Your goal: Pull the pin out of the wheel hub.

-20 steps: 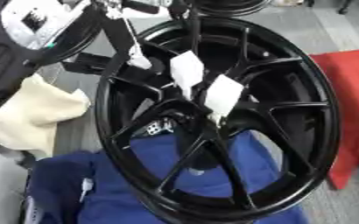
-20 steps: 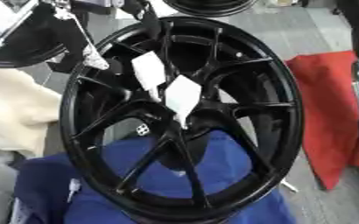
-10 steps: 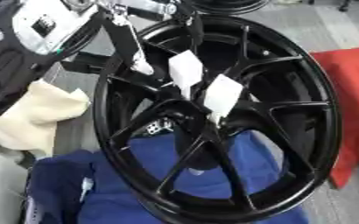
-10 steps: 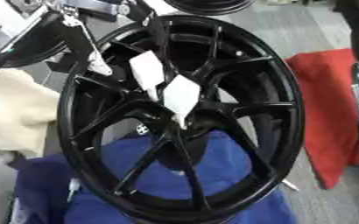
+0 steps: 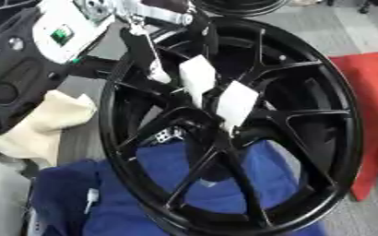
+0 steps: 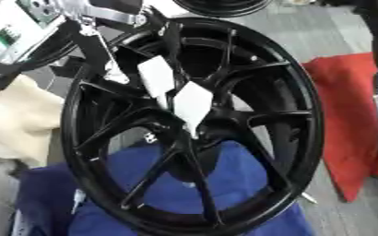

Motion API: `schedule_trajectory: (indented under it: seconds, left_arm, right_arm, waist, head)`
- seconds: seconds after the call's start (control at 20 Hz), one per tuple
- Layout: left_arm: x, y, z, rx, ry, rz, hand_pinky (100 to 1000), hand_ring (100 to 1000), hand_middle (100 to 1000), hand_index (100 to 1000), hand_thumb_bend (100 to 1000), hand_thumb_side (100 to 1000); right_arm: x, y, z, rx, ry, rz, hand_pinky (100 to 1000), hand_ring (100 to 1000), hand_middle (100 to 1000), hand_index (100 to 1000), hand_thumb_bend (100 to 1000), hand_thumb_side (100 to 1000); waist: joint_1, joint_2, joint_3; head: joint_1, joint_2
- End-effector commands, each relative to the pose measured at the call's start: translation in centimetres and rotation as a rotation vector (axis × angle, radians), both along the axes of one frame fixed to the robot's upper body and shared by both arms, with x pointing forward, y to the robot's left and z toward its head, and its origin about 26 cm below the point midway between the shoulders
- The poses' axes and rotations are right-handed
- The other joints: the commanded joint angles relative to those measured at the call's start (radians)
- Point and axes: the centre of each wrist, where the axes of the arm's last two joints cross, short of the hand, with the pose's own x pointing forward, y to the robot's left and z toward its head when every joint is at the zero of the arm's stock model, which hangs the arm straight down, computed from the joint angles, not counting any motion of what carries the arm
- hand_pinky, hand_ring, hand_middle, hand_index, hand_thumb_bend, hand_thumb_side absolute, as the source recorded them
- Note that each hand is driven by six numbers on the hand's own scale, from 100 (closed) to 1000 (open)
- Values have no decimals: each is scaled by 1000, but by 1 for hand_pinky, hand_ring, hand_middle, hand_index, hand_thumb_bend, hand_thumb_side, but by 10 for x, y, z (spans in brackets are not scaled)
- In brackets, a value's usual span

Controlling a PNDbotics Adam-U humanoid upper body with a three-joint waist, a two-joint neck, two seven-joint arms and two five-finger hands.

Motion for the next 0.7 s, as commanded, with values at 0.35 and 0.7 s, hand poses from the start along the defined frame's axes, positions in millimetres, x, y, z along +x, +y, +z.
schedule_trajectory:
  seconds: [0.35, 0.7]
  left_arm:
    - [-4, -6, 9, 40, 4, -51, 872, 881, 818, 841, 364, 100]
    - [-3, -8, 10, 13, 23, -64, 833, 795, 638, 736, 235, 100]
  right_arm:
    - [-1, -1, 7, 3, -25, -1, 676, 569, 561, 694, 100, 724]
    - [0, -2, 5, 9, -17, -6, 677, 571, 563, 695, 100, 727]
  waist:
    - [-2, -20, -3]
    - [0, -20, -5]
  head:
    - [5, -9]
    - [6, -9]
